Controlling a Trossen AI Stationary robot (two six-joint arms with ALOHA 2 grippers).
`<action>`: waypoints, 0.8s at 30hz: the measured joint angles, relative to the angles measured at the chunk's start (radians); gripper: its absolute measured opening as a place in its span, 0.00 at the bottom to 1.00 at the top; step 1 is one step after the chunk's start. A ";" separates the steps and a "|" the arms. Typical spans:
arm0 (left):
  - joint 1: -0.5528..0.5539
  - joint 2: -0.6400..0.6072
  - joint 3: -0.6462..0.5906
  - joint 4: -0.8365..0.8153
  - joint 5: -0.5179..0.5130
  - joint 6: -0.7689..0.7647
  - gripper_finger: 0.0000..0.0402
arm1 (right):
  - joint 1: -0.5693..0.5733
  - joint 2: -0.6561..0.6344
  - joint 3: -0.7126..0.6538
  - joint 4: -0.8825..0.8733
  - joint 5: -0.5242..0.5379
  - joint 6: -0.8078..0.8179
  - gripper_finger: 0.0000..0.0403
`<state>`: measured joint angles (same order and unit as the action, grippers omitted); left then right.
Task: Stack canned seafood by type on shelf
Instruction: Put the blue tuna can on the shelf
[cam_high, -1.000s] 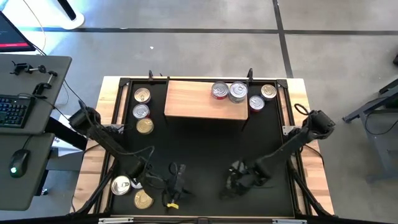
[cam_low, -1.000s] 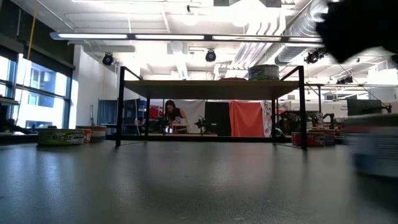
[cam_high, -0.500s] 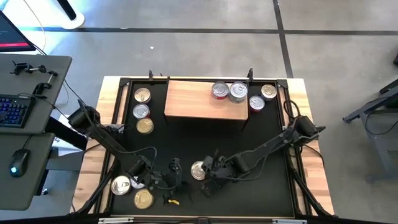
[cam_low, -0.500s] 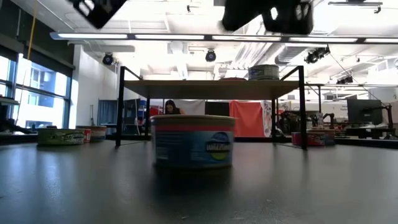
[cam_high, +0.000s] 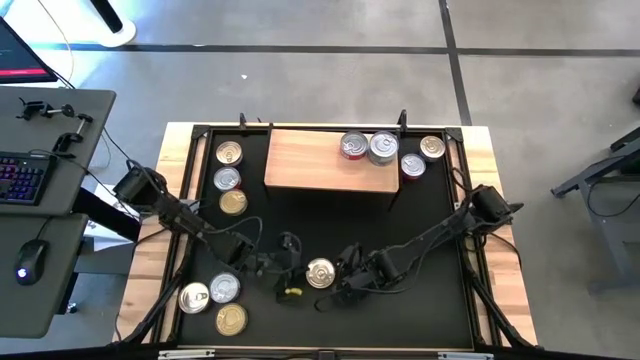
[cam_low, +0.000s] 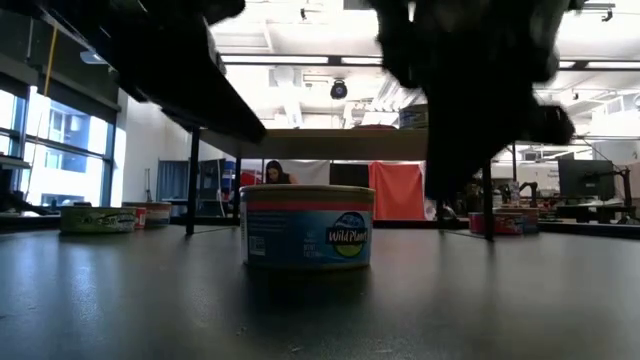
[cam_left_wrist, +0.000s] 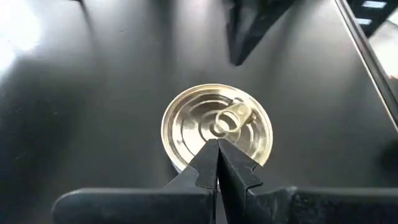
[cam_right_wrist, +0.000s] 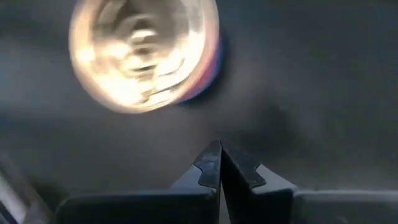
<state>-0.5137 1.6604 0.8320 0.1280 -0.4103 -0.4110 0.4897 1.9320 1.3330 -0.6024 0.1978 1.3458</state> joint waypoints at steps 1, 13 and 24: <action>0.010 0.000 -0.005 0.007 0.022 0.017 0.00 | -0.003 0.000 -0.024 0.028 0.000 0.019 0.00; 0.042 0.005 -0.069 0.125 0.097 0.074 0.00 | -0.035 0.000 -0.132 0.279 0.027 0.069 0.00; 0.055 0.117 -0.065 0.208 0.141 0.053 0.00 | -0.059 0.000 -0.132 0.289 0.028 0.064 0.00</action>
<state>-0.4592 1.7775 0.7666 0.3359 -0.2697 -0.3580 0.4312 1.9320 1.2011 -0.3132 0.2255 1.4100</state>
